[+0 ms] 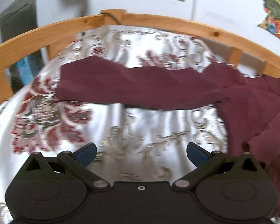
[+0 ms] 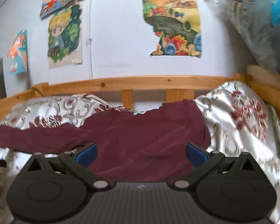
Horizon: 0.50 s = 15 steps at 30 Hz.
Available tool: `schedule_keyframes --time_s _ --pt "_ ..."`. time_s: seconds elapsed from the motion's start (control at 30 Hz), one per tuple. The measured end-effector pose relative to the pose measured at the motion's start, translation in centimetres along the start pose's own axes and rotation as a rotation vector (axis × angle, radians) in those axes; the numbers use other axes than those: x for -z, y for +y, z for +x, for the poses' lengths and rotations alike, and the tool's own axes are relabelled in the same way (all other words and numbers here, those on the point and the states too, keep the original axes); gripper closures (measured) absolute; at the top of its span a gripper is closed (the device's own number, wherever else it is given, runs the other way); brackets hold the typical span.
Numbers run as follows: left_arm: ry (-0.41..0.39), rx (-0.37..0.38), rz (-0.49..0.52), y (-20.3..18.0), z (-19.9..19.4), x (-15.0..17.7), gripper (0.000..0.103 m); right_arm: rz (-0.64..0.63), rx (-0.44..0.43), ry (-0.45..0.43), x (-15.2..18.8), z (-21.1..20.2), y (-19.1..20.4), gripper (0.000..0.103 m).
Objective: Fold small clothes
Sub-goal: 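Grasp the other sleeve cuff with the left tool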
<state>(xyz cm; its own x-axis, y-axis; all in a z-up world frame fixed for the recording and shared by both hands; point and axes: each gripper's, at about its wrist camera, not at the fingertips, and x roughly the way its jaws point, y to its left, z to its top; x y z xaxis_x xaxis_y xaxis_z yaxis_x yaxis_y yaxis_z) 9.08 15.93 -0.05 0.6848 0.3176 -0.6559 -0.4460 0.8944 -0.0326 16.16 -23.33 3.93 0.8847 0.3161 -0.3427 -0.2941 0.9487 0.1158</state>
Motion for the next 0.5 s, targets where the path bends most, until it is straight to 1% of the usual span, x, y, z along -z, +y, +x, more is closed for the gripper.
schedule_keyframes --time_s 0.07,0.17,0.27,0.37,0.43,0.5 --pt "0.003 -0.032 -0.028 1.3 0.0 -0.3 0.001 0.039 -0.011 -0.006 0.8 -0.8 1.0 0.0" --pt "-0.011 -0.067 -0.112 3.7 0.2 -1.2 0.001 0.068 -0.043 -0.015 2.2 -1.3 2.4 0.0" --pt "-0.018 -0.094 -0.183 5.7 1.0 -2.2 0.001 0.037 -0.021 -0.056 4.1 -1.1 3.9 0.0" --pt "-0.025 -0.106 -0.237 7.5 2.1 -3.2 0.001 -0.019 -0.012 -0.069 5.7 -0.6 4.7 0.0" --pt "-0.044 -0.115 -0.258 8.6 3.0 -3.8 0.004 -0.01 -0.021 -0.107 6.7 -0.9 4.6 0.0" --pt "-0.07 -0.13 -0.267 9.7 3.9 -4.4 0.006 0.022 -0.048 -0.15 7.7 -1.5 4.2 0.0"
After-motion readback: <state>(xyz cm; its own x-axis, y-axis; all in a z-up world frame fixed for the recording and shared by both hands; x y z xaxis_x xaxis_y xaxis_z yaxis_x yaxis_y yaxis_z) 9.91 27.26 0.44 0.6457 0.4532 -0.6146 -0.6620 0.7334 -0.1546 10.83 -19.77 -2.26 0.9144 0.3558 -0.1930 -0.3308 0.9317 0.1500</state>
